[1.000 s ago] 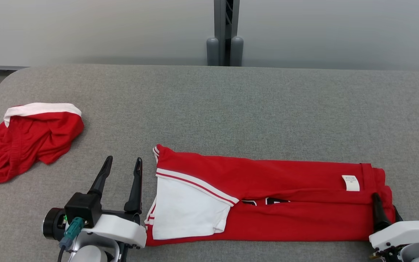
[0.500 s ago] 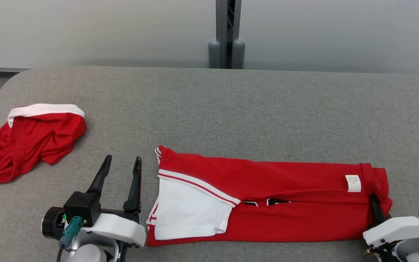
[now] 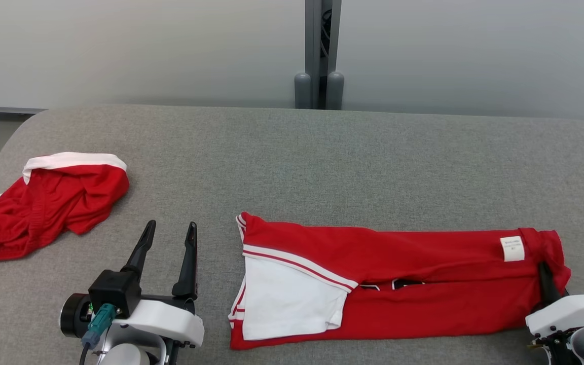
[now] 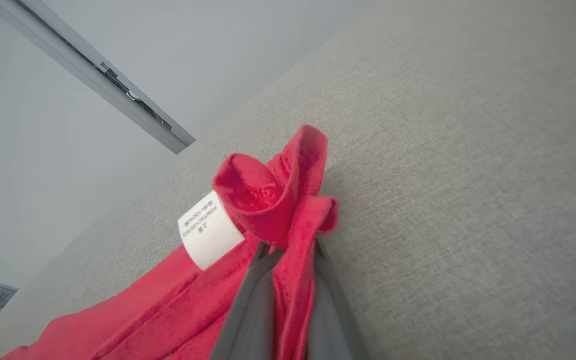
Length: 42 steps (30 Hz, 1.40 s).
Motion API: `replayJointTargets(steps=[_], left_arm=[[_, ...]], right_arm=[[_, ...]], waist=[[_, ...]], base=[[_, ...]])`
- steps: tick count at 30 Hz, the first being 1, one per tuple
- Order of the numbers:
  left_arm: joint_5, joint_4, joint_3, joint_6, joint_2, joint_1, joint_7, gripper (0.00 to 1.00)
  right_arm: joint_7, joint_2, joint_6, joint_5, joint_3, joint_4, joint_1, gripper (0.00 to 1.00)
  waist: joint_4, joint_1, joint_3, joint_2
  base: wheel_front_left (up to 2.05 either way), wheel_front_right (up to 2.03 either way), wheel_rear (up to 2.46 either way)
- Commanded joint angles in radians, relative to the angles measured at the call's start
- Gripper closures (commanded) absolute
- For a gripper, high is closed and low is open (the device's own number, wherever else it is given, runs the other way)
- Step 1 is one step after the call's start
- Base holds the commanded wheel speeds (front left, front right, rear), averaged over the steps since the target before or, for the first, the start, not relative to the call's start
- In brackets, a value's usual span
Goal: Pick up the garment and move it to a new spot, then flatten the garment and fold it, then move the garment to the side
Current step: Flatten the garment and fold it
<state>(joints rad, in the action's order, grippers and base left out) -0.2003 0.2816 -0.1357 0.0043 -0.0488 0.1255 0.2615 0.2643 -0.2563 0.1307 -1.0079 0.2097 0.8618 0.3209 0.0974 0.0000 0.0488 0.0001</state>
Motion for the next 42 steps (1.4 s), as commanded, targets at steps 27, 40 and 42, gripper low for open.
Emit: replayJointTargets(steps=[27, 40, 42], left_arm=[[-0.094, 0.006, -0.003, 0.024, -0.004, -0.036, 0.003, 0.0], [-0.123, 0.02, -0.034, 0.026, -0.004, -0.036, 0.003, 0.0], [-0.135, 0.013, -0.052, 0.032, -0.004, -0.016, 0.003, 0.0]], right_arm=[[-0.001, 0.119, 0.0, -0.1, 0.388, -0.338, 0.019, 1.0], [0.001, 0.202, 0.0, -0.228, 0.504, -0.201, 0.104, 1.0], [0.001, 0.203, 0.0, -0.231, 0.49, -0.159, 0.128, 0.0]], waist=[[0.02, 0.0, -0.059, -0.0001], [0.217, 0.0, -0.013, -0.0001], [0.257, 0.0, 0.022, -0.0001]], base=[[0.0, 0.0, 0.0], [0.0, 0.0, 0.0], [0.0, 0.0, 0.0]])
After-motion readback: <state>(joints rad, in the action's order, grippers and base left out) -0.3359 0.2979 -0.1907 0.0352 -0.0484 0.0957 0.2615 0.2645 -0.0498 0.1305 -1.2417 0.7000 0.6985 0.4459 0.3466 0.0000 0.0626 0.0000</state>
